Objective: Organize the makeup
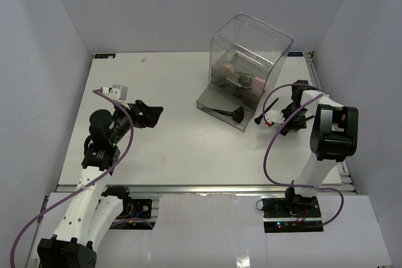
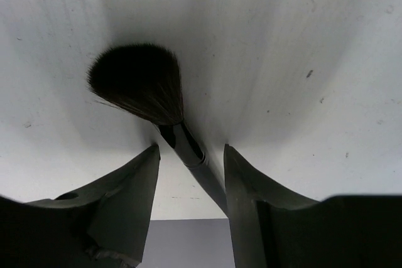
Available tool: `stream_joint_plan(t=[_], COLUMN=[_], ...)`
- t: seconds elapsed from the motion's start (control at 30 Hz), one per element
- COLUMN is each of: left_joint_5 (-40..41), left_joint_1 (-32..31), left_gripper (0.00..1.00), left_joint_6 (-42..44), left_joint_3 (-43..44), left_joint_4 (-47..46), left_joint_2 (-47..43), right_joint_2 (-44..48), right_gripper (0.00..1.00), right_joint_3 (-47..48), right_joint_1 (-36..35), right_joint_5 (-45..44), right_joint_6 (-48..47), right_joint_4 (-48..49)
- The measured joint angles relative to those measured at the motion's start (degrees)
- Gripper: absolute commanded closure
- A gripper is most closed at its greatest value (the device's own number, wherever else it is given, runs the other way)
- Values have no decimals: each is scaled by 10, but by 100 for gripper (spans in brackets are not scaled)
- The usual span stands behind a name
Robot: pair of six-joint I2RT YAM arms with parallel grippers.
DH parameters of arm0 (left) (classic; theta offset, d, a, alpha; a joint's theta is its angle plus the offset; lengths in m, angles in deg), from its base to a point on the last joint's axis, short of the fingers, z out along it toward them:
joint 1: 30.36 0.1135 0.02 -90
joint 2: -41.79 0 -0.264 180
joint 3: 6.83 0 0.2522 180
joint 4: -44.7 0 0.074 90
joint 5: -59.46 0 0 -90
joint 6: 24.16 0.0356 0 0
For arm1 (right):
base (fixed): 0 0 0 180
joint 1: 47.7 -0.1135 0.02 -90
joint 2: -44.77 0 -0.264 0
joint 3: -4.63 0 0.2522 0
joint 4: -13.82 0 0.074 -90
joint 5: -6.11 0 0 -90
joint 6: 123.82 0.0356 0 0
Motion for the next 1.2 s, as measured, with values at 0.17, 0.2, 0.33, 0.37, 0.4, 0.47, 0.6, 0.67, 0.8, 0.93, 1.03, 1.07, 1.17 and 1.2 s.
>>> stream_joint_plan(t=[0.17, 0.2, 0.33, 0.37, 0.4, 0.47, 0.6, 0.67, 0.8, 0.93, 1.03, 1.07, 1.17, 1.2], left_joint_5=[0, 0, 0, 0, 0, 0, 0, 0, 0, 0, 0, 0, 0, 0], left_joint_1=[0, 0, 0, 0, 0, 0, 0, 0, 0, 0, 0, 0, 0, 0], left_gripper=[2, 2, 2, 2, 2, 2, 2, 2, 2, 2, 2, 2, 2, 2], left_joint_6=[0, 0, 0, 0, 0, 0, 0, 0, 0, 0, 0, 0, 0, 0], left_joint_3=[0, 0, 0, 0, 0, 0, 0, 0, 0, 0, 0, 0, 0, 0], left_joint_4=[0, 0, 0, 0, 0, 0, 0, 0, 0, 0, 0, 0, 0, 0], left_joint_2=[0, 0, 0, 0, 0, 0, 0, 0, 0, 0, 0, 0, 0, 0], right_joint_2=[-12, -13, -13, -13, -13, -10, 4, 15, 48, 97, 137, 150, 183, 191], right_gripper=[57, 57, 61, 63, 64, 70, 76, 79, 81, 81, 81, 81, 81, 82], right_joint_3=[12, 13, 13, 13, 13, 8, -9, -20, -38, -44, -44, -44, -41, -36], right_joint_1=[-9, -10, -14, -16, -18, -26, -41, -55, -83, -93, -104, -113, -153, -172], right_joint_5=[-17, -17, -21, -22, -24, -27, -25, -20, 9, 39, 60, 67, 92, 101], right_joint_6=[15, 17, 26, 27, 30, 35, 52, 68, 91, 114, 131, 137, 166, 183], right_joint_4=[-15, -16, -16, -17, -17, -13, -7, -6, -12, -29, -46, -54, -82, -92])
